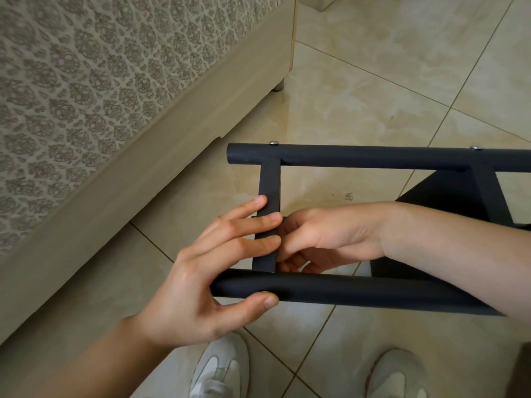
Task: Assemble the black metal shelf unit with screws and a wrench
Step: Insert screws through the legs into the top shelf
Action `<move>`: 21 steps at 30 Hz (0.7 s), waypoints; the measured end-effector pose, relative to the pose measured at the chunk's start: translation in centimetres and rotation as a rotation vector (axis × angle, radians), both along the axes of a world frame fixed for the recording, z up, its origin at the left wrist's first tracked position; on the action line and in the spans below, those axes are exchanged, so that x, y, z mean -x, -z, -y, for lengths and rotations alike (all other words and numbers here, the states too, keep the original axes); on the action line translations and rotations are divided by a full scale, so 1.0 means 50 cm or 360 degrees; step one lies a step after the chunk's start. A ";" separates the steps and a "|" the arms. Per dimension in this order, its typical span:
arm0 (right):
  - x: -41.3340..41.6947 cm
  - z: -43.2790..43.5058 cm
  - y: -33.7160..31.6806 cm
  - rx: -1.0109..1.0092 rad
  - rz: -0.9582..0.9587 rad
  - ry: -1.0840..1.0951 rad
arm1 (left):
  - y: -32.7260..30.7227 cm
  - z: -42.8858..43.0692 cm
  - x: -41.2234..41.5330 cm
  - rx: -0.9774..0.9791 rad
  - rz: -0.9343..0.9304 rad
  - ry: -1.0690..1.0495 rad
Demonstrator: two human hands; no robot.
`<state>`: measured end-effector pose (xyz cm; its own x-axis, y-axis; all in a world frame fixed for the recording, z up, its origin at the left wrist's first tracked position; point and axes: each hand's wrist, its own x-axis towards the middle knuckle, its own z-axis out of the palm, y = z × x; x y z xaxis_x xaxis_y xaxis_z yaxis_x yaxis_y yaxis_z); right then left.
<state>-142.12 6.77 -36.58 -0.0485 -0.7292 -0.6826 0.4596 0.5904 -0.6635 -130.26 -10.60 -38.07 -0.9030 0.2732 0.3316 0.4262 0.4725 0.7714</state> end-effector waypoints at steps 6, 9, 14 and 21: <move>-0.002 0.002 -0.001 -0.0058 -0.0008 -0.0009 | 0.001 0.000 -0.001 -0.0018 0.0002 0.0002; -0.003 0.003 0.000 -0.0081 -0.0074 -0.0011 | 0.001 -0.001 -0.001 -0.0028 0.0001 -0.0002; -0.006 0.001 0.000 -0.0077 -0.0134 -0.0010 | 0.001 -0.002 -0.002 -0.0038 0.0014 -0.0016; 0.014 -0.022 -0.024 0.0077 -0.0088 -0.0132 | -0.002 -0.005 -0.010 -0.0098 0.0083 -0.0053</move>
<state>-142.82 7.88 -35.40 -0.0235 -0.7645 -0.6442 0.3724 0.5913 -0.7153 -129.74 -10.34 -37.98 -0.9277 0.2233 0.2993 0.3697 0.4365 0.8203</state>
